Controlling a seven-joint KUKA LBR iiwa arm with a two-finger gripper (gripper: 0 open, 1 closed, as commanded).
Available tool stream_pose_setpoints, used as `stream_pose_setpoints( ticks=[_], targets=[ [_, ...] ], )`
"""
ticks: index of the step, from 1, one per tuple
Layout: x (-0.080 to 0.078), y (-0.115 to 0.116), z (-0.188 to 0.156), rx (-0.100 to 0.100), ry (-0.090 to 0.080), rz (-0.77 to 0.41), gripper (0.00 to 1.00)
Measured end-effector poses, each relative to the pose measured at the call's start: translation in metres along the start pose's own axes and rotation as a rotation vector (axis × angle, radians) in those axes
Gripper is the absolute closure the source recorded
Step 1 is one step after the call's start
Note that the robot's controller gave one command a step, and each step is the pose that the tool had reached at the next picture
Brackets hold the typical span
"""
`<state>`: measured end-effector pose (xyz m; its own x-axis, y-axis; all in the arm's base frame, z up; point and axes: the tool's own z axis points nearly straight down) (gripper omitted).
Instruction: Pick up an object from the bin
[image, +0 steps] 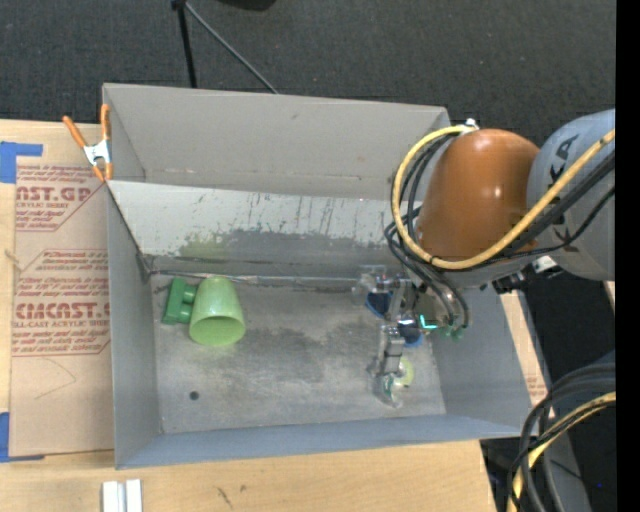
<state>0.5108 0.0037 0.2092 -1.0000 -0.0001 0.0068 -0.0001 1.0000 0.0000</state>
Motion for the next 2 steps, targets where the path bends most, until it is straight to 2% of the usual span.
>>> stream_pose_setpoints(
  ticks=[1, 2],
  targets=[
    [-0.020, -0.061, 0.096, 0.000, -0.003, -0.206, 0.00],
    [0.012, -0.098, 0.139, 0.001, -0.006, -0.425, 0.00]
  ],
)
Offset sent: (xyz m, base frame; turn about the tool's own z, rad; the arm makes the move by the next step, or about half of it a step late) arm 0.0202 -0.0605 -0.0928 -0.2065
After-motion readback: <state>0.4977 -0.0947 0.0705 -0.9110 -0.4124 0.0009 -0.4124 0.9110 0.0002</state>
